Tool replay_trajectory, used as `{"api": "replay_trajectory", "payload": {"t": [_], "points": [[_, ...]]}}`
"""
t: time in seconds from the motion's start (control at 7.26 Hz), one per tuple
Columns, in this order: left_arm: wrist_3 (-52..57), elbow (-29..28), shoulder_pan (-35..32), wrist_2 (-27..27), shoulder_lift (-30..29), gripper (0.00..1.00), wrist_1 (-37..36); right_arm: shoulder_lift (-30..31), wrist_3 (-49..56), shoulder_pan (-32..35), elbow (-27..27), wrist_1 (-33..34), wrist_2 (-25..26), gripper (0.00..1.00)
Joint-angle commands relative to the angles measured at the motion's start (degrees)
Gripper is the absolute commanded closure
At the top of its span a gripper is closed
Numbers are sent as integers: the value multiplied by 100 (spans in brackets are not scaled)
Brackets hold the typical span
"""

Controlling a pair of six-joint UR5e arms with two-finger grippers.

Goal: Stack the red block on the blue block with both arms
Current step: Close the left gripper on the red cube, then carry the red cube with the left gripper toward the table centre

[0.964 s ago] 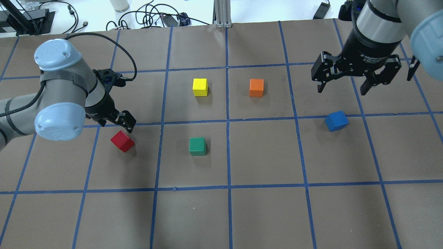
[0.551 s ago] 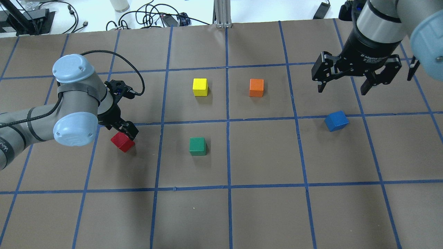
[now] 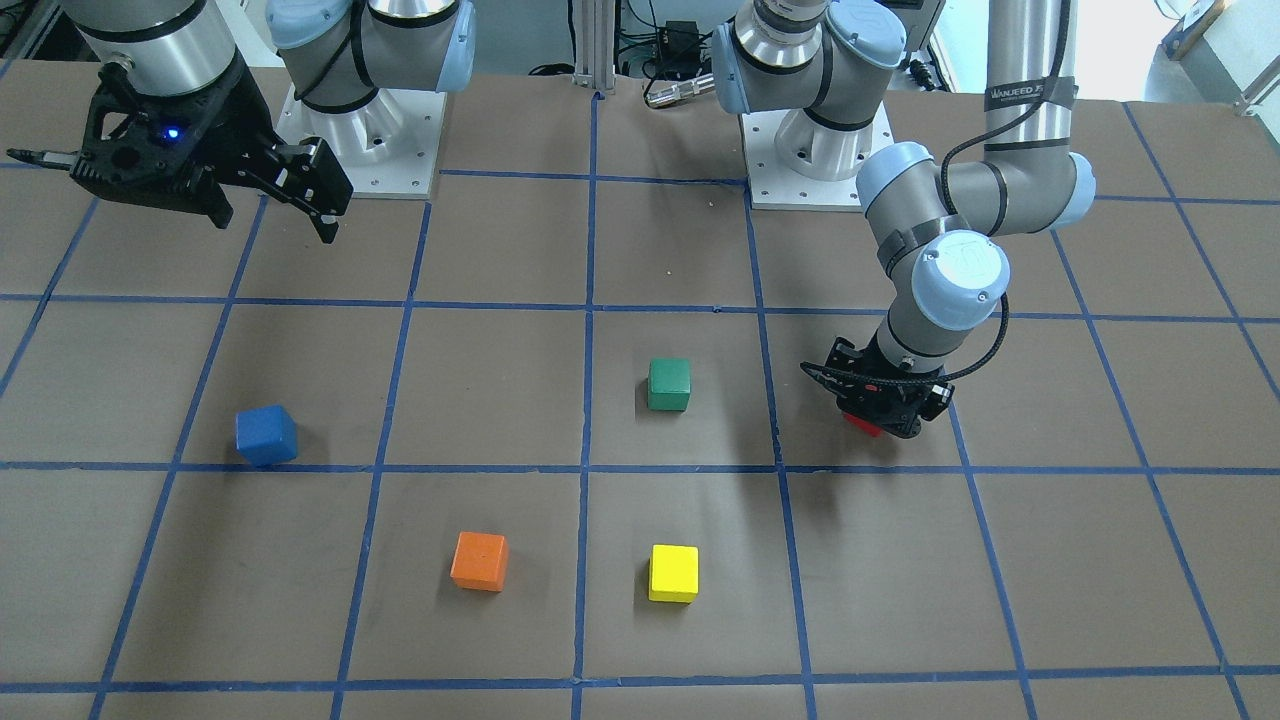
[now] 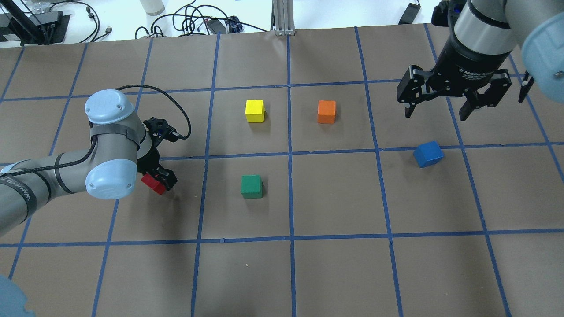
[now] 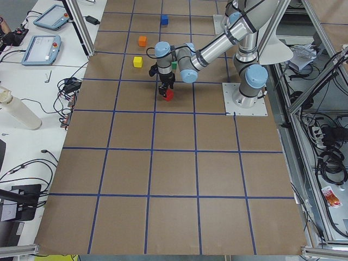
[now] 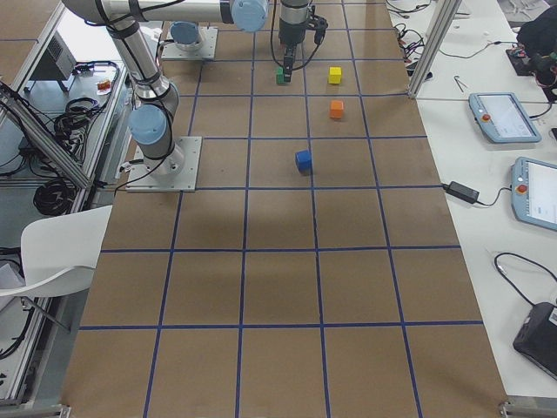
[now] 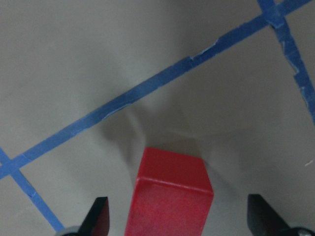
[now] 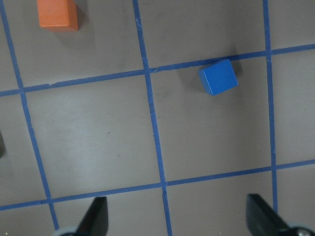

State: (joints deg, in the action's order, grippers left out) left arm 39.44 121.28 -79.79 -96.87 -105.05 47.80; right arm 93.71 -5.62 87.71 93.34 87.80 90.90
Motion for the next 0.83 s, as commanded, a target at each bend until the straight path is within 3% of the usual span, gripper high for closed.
{"api": "replay_trajectory", "payload": {"t": [0.0,0.14,0.28,0.69], "points": [[20,28,16,-7,-42,83,-226,7,0,0,0,-17,-2,0],[-145,-77,33,28,53,92,-244,-1,0,0,0,-17,24,0],[-773,-339,-97,63,81,92,-140,-2,-9,0,0,-26,25,0],[-2478,-1856,-798,432,-103,91,1359,-2,-44,0,9,-17,33,0]]}}
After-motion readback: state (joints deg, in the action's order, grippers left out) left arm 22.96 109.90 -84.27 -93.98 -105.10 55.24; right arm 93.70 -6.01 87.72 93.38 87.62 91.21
